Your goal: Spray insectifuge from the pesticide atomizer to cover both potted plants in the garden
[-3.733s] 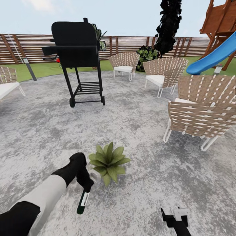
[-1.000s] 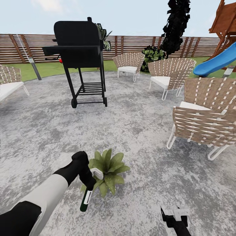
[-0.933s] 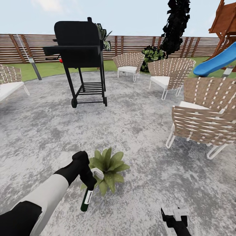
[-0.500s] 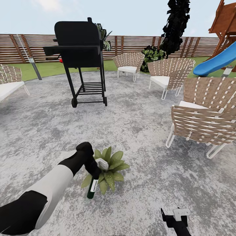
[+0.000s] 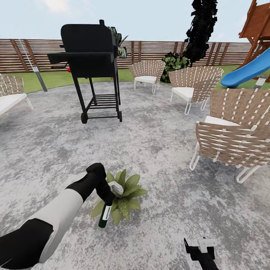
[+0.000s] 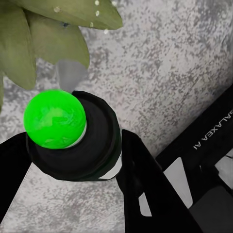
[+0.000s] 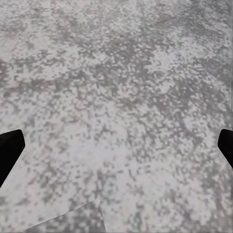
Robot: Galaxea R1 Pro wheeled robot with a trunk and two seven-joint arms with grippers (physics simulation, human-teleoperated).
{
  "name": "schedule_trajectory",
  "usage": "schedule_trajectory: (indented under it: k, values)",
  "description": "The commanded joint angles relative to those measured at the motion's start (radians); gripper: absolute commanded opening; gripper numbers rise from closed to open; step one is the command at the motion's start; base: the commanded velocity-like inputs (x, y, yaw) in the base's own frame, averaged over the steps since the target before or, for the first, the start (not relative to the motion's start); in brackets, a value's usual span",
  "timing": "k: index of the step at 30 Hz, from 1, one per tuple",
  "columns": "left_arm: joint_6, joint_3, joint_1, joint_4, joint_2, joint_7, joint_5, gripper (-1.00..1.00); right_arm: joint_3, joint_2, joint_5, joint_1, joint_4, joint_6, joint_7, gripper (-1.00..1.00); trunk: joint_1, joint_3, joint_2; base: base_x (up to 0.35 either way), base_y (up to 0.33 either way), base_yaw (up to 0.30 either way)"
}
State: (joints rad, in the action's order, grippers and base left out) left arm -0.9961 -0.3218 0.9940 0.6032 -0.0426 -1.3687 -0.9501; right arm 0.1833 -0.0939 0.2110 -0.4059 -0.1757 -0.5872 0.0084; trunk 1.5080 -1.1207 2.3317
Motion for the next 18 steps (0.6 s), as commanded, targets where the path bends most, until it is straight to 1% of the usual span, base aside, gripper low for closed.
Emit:
schedule_trajectory:
  k: [1,6,8,13,14,16,18]
  values:
    - [-0.010,-0.001,0.001,0.001,-0.002,-0.010,-0.011,-1.00,0.008,0.000,0.010,-0.001,0.001,-0.003,0.001,1.00,0.000,-0.001,0.000,0.039,-0.022,0.000]
    - [-0.010,-0.001,0.003,0.001,0.000,-0.010,-0.012,-1.00,0.008,0.000,0.010,-0.001,0.001,-0.003,0.001,1.00,0.000,-0.001,0.000,0.010,-0.005,-0.004]
    - [-0.009,-0.001,0.002,0.000,0.005,-0.010,-0.012,-1.00,0.008,0.000,0.010,-0.001,0.001,-0.003,0.001,1.00,0.000,-0.001,0.000,0.001,-0.001,-0.145]
    - [-0.008,0.000,-0.005,0.000,0.029,-0.010,-0.014,-1.00,0.008,0.000,0.010,-0.001,0.001,-0.003,0.002,1.00,0.000,-0.001,0.000,0.000,0.000,-0.225]
    - [-0.008,0.000,-0.006,0.000,0.038,-0.010,-0.015,-1.00,0.008,0.000,0.010,-0.001,0.001,-0.003,0.002,1.00,0.000,-0.001,0.000,0.000,0.000,-0.044]
    - [-0.008,0.000,-0.006,0.000,0.040,-0.010,-0.015,-1.00,0.008,0.000,0.010,-0.001,0.001,-0.003,0.001,1.00,0.000,-0.001,0.000,0.000,0.000,-0.017]
    - [-0.009,-0.001,-0.007,0.000,0.043,-0.010,-0.016,-1.00,0.008,0.000,0.010,-0.001,0.001,-0.003,0.001,1.00,0.000,-0.001,0.000,0.153,0.000,-0.004]
